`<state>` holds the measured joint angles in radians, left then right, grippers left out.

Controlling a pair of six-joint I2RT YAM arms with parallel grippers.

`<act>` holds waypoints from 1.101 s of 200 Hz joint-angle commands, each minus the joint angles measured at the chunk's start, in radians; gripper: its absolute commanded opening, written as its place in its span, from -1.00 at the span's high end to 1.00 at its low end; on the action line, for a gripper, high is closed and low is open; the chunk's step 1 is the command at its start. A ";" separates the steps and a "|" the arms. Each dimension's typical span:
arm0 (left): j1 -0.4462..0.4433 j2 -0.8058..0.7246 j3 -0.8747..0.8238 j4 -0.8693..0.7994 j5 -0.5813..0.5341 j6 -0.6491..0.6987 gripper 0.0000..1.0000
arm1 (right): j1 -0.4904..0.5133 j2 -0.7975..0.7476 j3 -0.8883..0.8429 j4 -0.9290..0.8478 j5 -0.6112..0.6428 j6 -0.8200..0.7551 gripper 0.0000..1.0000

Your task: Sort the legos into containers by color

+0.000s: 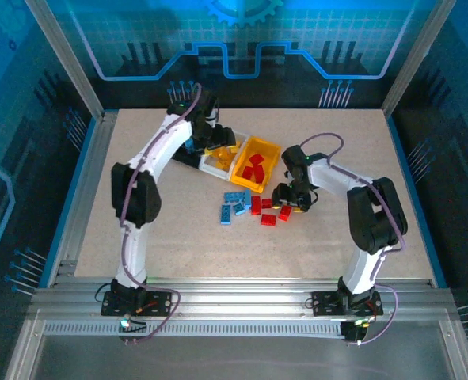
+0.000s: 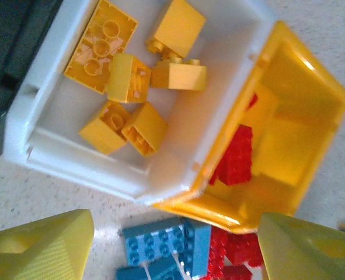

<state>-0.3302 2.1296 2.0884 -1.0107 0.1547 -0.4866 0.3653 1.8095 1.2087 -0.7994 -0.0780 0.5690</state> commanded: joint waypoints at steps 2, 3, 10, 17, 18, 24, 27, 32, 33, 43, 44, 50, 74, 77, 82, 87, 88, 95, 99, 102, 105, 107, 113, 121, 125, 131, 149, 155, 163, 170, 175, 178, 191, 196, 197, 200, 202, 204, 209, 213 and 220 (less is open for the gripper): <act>-0.004 -0.135 -0.103 0.031 0.011 0.028 -0.53 | 0.004 0.034 0.026 -0.027 0.042 0.020 -0.30; -0.004 -0.141 -0.109 0.031 0.010 0.028 -0.53 | 0.005 0.036 0.026 -0.027 0.044 0.020 -0.30; -0.004 -0.171 -0.147 0.038 0.010 0.028 -0.54 | 0.006 0.049 0.027 -0.030 0.054 0.023 -0.30; -0.004 -0.199 -0.184 0.045 0.010 0.028 -0.55 | 0.010 0.064 0.029 -0.035 0.064 0.027 -0.30; -0.004 -0.203 -0.189 0.046 0.009 0.028 -0.55 | 0.010 0.066 0.029 -0.036 0.063 0.027 -0.30; -0.003 -0.227 -0.220 0.053 0.012 0.026 -0.56 | 0.011 0.078 0.031 -0.036 0.066 0.032 -0.30; -0.001 -0.239 -0.234 0.055 0.015 0.026 -0.56 | 0.011 0.085 0.030 -0.034 0.067 0.034 -0.29; 0.000 -0.257 -0.254 0.060 0.017 0.026 -0.57 | 0.012 0.095 0.031 -0.032 0.069 0.038 -0.28; 0.000 -0.262 -0.260 0.061 0.017 0.026 -0.57 | 0.012 0.096 0.031 -0.031 0.070 0.039 -0.28; 0.002 -0.297 -0.305 0.066 0.019 0.029 -0.57 | 0.016 0.111 0.033 -0.029 0.079 0.047 -0.24; 0.003 -0.301 -0.309 0.066 0.019 0.029 -0.57 | 0.016 0.112 0.033 -0.029 0.080 0.048 -0.24; 0.004 -0.320 -0.333 0.068 0.020 0.029 -0.59 | 0.017 0.116 0.034 -0.028 0.087 0.054 -0.21; 0.011 -0.399 -0.421 0.070 0.027 0.046 -0.61 | 0.018 0.100 0.027 -0.018 0.105 0.075 0.02; 0.013 -0.408 -0.433 0.070 0.029 0.048 -0.62 | 0.018 0.095 0.025 -0.018 0.108 0.078 0.05; 0.014 -0.426 -0.453 0.070 0.029 0.050 -0.62 | 0.018 0.086 0.023 -0.017 0.113 0.081 0.12; 0.016 -0.440 -0.475 0.072 0.029 0.054 -0.63 | 0.018 0.077 0.022 -0.015 0.117 0.081 0.20; 0.016 -0.446 -0.479 0.073 0.029 0.054 -0.63 | 0.018 0.076 0.021 -0.015 0.118 0.081 0.22; 0.019 -0.469 -0.508 0.077 0.029 0.058 -0.64 | 0.018 0.061 0.019 -0.016 0.119 0.080 0.28; 0.022 -0.484 -0.527 0.079 0.029 0.059 -0.65 | 0.018 0.052 0.017 -0.019 0.123 0.080 0.31; 0.023 -0.494 -0.541 0.083 0.030 0.059 -0.65 | 0.018 0.046 0.018 -0.022 0.125 0.080 0.32; 0.025 -0.504 -0.557 0.084 0.032 0.058 -0.66 | 0.018 0.042 0.018 -0.027 0.129 0.081 0.33; 0.027 -0.511 -0.567 0.085 0.034 0.058 -0.66 | 0.018 0.037 0.020 -0.032 0.131 0.082 0.33; 0.031 -0.529 -0.596 0.090 0.040 0.058 -0.68 | 0.020 0.021 0.023 -0.045 0.141 0.084 0.34; 0.030 -0.552 -0.633 0.096 0.051 0.053 -0.70 | 0.022 -0.004 0.032 -0.068 0.153 0.088 0.34; 0.030 -0.562 -0.652 0.099 0.056 0.048 -0.71 | 0.026 -0.021 0.038 -0.080 0.157 0.090 0.34; 0.030 -0.582 -0.682 0.108 0.071 0.037 -0.71 | 0.031 -0.044 0.051 -0.094 0.161 0.095 0.34; 0.028 -0.634 -0.793 0.160 0.142 -0.017 -0.76 | 0.043 -0.108 0.105 -0.123 0.134 0.107 0.33; 0.028 -0.648 -0.830 0.181 0.164 -0.037 -0.80 | 0.044 -0.116 0.134 -0.129 0.122 0.109 0.32; 0.025 -0.663 -0.876 0.206 0.189 -0.054 -0.88 | 0.044 -0.114 0.181 -0.139 0.105 0.109 0.32; 0.020 -0.672 -0.910 0.225 0.205 -0.062 -0.97 | 0.044 -0.102 0.223 -0.142 0.088 0.105 0.32; 0.017 -0.676 -0.933 0.238 0.222 -0.068 -0.98 | 0.044 -0.089 0.253 -0.141 0.072 0.102 0.32; 0.016 -0.679 -0.948 0.248 0.240 -0.071 -0.98 | 0.043 -0.081 0.273 -0.138 0.059 0.100 0.32; 0.013 -0.688 -1.008 0.290 0.303 -0.102 -0.98 | 0.044 -0.029 0.359 -0.118 0.002 0.090 0.31; 0.011 -0.699 -1.036 0.311 0.316 -0.123 -0.98 | 0.044 -0.007 0.393 -0.115 -0.017 0.088 0.31; 0.011 -0.701 -1.042 0.316 0.317 -0.125 -0.98 | 0.044 0.002 0.400 -0.115 -0.020 0.088 0.31; 0.010 -0.709 -1.058 0.331 0.324 -0.139 -0.98 | 0.044 0.020 0.421 -0.115 -0.030 0.088 0.31; 0.010 -0.714 -1.070 0.339 0.326 -0.149 -0.98 | 0.044 0.031 0.435 -0.116 -0.034 0.088 0.31; 0.011 -0.720 -1.082 0.347 0.330 -0.158 -0.98 | 0.044 0.042 0.451 -0.116 -0.039 0.088 0.31; 0.010 -0.732 -1.107 0.369 0.336 -0.180 -0.98 | 0.044 0.072 0.488 -0.120 -0.046 0.088 0.31; 0.010 -0.741 -1.127 0.381 0.341 -0.194 -0.98 | 0.044 0.093 0.517 -0.124 -0.050 0.089 0.32; 0.008 -0.751 -1.148 0.387 0.346 -0.213 -0.98 | 0.043 0.132 0.564 -0.128 -0.054 0.092 0.32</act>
<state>-0.3145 1.4498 1.0183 -0.7223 0.3988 -0.5900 0.3996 1.8141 1.6535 -0.9047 -0.0586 0.6544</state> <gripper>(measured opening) 0.989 0.346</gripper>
